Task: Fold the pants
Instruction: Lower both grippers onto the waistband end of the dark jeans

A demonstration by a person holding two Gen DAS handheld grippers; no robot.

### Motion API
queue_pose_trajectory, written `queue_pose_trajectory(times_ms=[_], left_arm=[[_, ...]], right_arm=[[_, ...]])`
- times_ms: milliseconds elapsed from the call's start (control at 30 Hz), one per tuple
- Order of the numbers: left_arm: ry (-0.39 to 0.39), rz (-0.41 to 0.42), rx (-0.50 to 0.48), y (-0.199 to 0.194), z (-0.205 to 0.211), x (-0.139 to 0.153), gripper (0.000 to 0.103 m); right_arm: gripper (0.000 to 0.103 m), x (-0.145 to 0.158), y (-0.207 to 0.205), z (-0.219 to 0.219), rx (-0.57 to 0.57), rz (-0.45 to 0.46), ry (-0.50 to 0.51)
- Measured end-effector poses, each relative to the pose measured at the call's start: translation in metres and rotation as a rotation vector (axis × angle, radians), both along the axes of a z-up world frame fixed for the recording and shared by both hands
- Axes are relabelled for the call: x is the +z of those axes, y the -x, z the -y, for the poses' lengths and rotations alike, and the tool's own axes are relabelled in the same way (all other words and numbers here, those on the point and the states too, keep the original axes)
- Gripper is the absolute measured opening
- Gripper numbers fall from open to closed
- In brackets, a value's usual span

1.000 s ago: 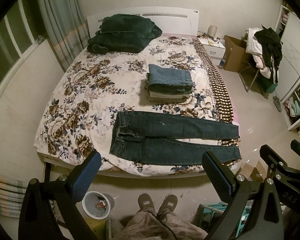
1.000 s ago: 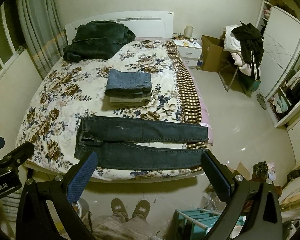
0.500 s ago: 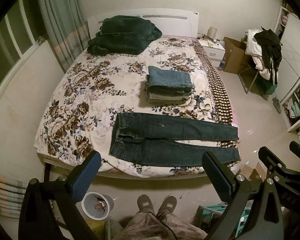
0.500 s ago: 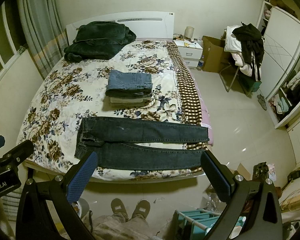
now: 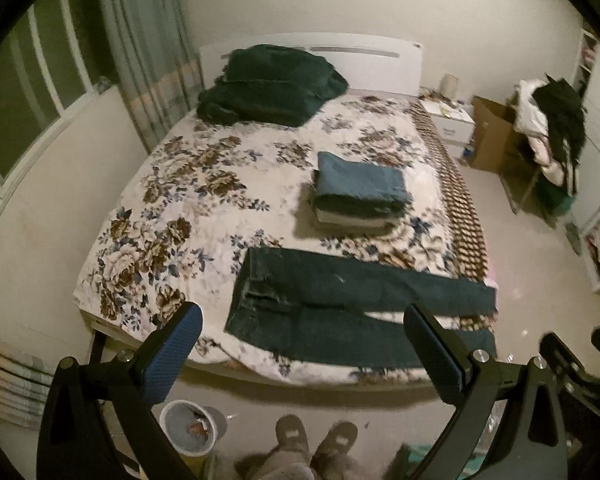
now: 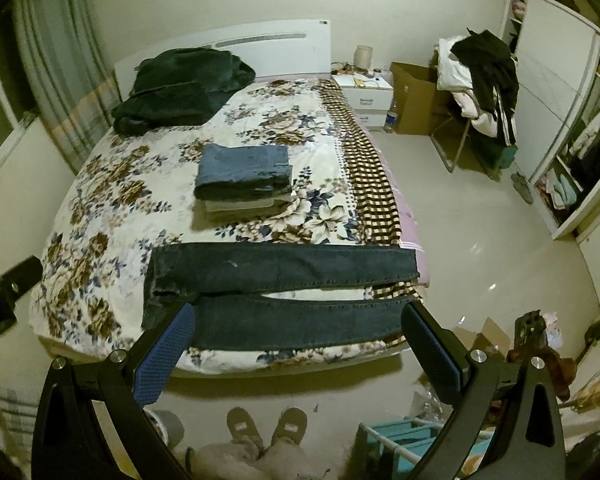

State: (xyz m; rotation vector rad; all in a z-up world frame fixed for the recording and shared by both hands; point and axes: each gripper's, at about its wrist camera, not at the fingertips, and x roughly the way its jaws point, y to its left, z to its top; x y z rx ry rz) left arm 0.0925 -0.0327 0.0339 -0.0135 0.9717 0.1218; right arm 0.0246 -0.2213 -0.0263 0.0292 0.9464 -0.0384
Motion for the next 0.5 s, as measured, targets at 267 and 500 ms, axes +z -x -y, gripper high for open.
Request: queue_pose_trajectory(times_ms=[267,500], left_arm=[[-0.044,-0.015,0.022,-0.056,0.01,-0.07,0.103],[-0.056,-0.074,-0.001,-0.105,0.009,-0.128,0.103]], right_arm=[[0.103,-0.066,-0.077,0.024,-0.029,-0.002,0.041],[0.103,-0.13,-0.163,0.029,-0.049,-0.037,0.055]])
